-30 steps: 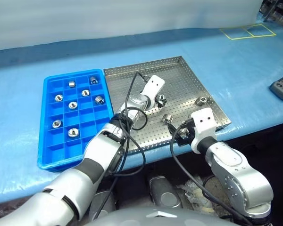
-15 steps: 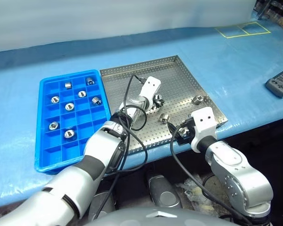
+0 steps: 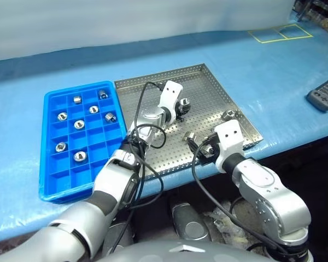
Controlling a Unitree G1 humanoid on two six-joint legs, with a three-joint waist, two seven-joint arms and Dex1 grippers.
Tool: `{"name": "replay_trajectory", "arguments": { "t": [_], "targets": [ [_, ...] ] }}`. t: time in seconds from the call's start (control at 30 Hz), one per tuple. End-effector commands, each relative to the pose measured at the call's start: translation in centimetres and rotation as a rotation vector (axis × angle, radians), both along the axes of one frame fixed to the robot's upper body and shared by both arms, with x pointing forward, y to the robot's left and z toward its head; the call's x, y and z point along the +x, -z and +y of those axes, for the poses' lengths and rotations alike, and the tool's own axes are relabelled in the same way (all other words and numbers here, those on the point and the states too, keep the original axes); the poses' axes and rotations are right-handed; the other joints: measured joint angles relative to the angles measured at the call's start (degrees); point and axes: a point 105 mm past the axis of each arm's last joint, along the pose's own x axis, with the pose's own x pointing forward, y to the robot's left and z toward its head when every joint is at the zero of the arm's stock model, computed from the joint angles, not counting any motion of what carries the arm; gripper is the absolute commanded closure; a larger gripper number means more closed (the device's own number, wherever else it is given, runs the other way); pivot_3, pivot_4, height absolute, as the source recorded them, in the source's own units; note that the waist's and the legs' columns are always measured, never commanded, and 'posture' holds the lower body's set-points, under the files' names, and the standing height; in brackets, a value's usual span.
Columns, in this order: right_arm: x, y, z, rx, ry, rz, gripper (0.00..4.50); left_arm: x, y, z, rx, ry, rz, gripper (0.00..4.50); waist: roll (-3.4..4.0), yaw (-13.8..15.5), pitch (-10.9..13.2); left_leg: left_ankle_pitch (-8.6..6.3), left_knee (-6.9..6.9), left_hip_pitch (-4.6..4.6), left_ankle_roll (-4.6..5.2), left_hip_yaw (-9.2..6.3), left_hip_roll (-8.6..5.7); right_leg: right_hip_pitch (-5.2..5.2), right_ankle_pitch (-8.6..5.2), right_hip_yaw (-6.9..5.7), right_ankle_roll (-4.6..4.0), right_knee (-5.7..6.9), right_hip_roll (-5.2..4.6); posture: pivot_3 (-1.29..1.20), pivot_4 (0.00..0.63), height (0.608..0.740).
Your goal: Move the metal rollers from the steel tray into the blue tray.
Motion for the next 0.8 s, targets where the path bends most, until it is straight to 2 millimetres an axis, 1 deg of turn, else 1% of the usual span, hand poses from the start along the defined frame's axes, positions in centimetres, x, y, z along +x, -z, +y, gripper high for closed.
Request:
{"name": "replay_trajectory", "arguments": {
  "t": [0.03,0.07,0.17,0.23,0.3,0.37,0.43,0.53,0.6,0.73,0.8],
  "targets": [
    [0.8,-1.1,2.7,0.0,-0.134,-0.042,0.0,-1.4,-4.6,3.9,-0.044,-0.031,-0.156,2.84,0.03,0.08,0.01,0.01,-0.03,0.04,-0.01,-0.01,0.0,0.01,0.0,0.0,-0.01,0.01,0.02,-0.15,0.15,0.74],
    [1.1,-1.3,3.6,-0.007,-0.183,-0.047,0.0,-2.0,-5.1,5.8,-0.033,-0.061,-0.185,2.84,0.04,-0.01,0.02,0.01,-0.05,0.08,-0.01,0.0,0.02,0.0,0.0,0.06,-0.01,0.02,0.04,-0.12,0.15,0.74],
    [1.4,-1.6,5.5,-0.01,-0.287,-0.052,0.0,-3.7,-5.5,9.4,0.024,-0.127,-0.218,2.84,0.05,1.84,0.02,0.04,-0.15,0.26,-0.03,-0.03,0.03,0.04,-0.02,0.14,-0.06,0.12,0.1,-0.06,0.15,0.74],
    [1.5,-1.6,6.8,-0.02,-0.354,-0.055,0.0,-4.8,-5.6,11.8,0.066,-0.171,-0.223,2.84,0.05,3.79,0.02,0.04,-0.14,0.25,-0.04,-0.08,0.03,0.09,-0.05,0.0,-0.11,0.11,0.09,-0.03,0.15,0.74],
    [1.4,-1.8,8.9,-0.02,-0.451,-0.062,0.0,-6.8,-5.5,14.9,0.14,-0.221,-0.236,2.84,0.03,5.47,0.03,0.04,-0.16,0.24,-0.04,-0.07,0.02,0.1,-0.06,0.0,-0.12,0.07,0.07,0.02,0.15,0.74],
    [1.2,-1.8,10.4,-0.018,-0.526,-0.066,0.0,-8.8,-5.5,17.0,0.198,-0.259,-0.239,2.84,-0.01,6.86,0.05,0.03,-0.24,0.24,-0.05,-0.06,0.04,0.05,-0.06,0.03,-0.14,0.02,0.05,0.05,0.15,0.74],
    [1.1,-1.8,11.0,-0.017,-0.558,-0.067,0.0,-9.9,-5.4,17.7,0.218,-0.278,-0.228,2.84,-0.1,9.14,0.08,0.03,-0.27,0.21,-0.06,-0.06,0.01,0.04,-0.09,-0.06,-0.21,0.0,0.0,0.1,0.15,0.74],
    [0.9,-1.8,12.8,-0.011,-0.636,-0.073,0.0,-12.6,-4.7,19.1,0.279,-0.312,-0.19,2.84,-0.18,12.66,0.1,0.03,-0.24,0.15,-0.07,-0.18,0.01,0.1,-0.12,-0.28,-0.28,-0.05,-0.06,0.14,0.15,0.74],
    [0.7,-1.9,13.8,0.003,-0.684,-0.076,0.0,-13.9,-4.1,19.6,0.285,-0.347,-0.153,2.84,-0.2,13.87,0.09,0.02,-0.24,0.18,-0.09,-0.16,0.0,0.15,0.01,-0.28,-0.5,-0.09,-0.1,0.18,0.15,0.74],
    [0.0,-1.7,15.3,0.012,-0.762,-0.074,0.0,-15.4,-3.0,20.5,0.302,-0.411,-0.081,2.84,-0.23,15.73,0.09,0.04,-0.14,0.25,-0.13,-0.2,0.06,0.2,-0.22,-0.42,-0.82,-0.07,-0.08,0.22,0.15,0.74],
    [-0.5,-1.4,16.0,0.008,-0.803,-0.07,0.0,-16.3,-2.2,20.9,0.32,-0.443,-0.037,2.84,-0.25,16.04,0.08,0.09,-0.11,0.31,-0.2,-0.19,0.11,0.24,-0.29,-0.46,-0.73,-0.04,-0.06,0.24,0.15,0.74]
  ]
}}
